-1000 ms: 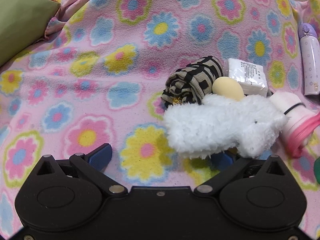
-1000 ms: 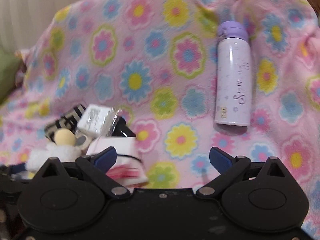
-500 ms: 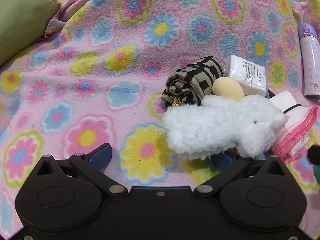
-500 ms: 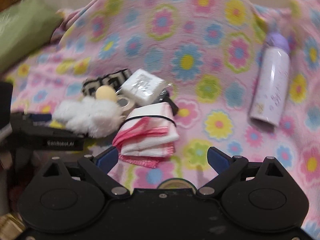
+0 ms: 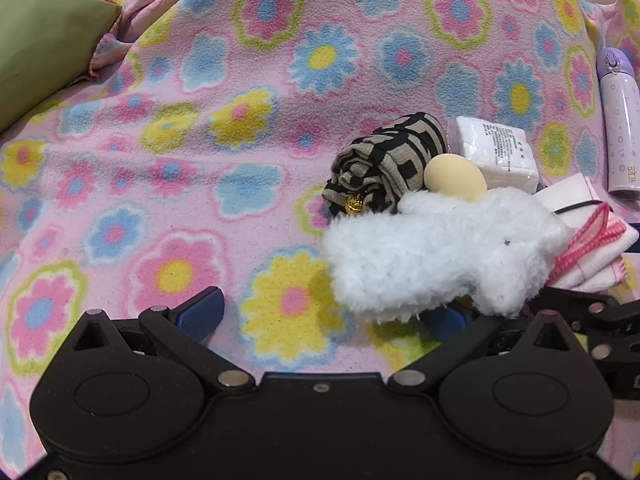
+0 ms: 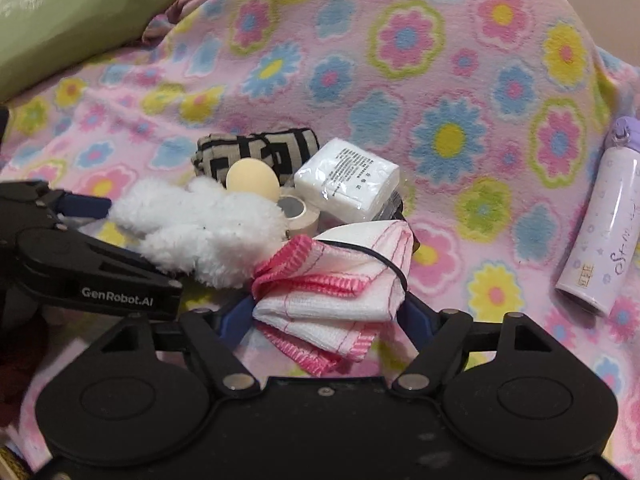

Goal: Organize soft objects
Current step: 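Grasp the white fluffy plush with left tool while right grasps pink-edged towel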

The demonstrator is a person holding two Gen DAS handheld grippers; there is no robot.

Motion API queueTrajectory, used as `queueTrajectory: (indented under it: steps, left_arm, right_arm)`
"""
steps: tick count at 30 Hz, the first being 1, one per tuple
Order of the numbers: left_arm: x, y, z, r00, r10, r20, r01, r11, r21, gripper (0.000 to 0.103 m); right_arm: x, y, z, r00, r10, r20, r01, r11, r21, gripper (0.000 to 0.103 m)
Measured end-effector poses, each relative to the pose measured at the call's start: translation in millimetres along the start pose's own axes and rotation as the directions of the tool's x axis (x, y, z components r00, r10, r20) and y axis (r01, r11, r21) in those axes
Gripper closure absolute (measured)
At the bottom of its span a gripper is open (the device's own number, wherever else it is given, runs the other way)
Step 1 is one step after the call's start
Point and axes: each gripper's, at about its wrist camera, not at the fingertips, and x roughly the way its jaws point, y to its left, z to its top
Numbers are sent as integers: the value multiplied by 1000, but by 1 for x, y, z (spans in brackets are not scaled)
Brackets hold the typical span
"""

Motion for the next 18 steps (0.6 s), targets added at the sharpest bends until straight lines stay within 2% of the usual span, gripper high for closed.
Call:
queueTrajectory:
  steps: [2,8,11,13,16,18]
  left_arm:
    - [0,0,0,1000,-1,0,1,1000,0,2]
    - [0,0,0,1000,-1,0,1,1000,-1,2]
    - [-1,0,0,1000,-4,1,4,1000,2,3]
    - [-5,1,-1,1000,-28,10,28,1000,6,3]
    - [-15,1,-5,994,-109,7,108,993,40,4]
    - [-23,-2,-10,989,-150,0,149,986,76,4]
  right_arm:
    - [-4,-10,-1,1000,0,-3,0,998,57,29]
    - [-28,-48,-13,996,-89,-5,88,982,166,31]
    - [-31,-65,-21,993,-112,-34,117,969,216,32]
    - [-29,-69,-25,992,-110,-60,121,964,237,32]
    - [-34,-67,-33,992,-112,-54,122,965,234,31]
    - [-39,-67,-39,992,-121,-36,127,963,236,25]
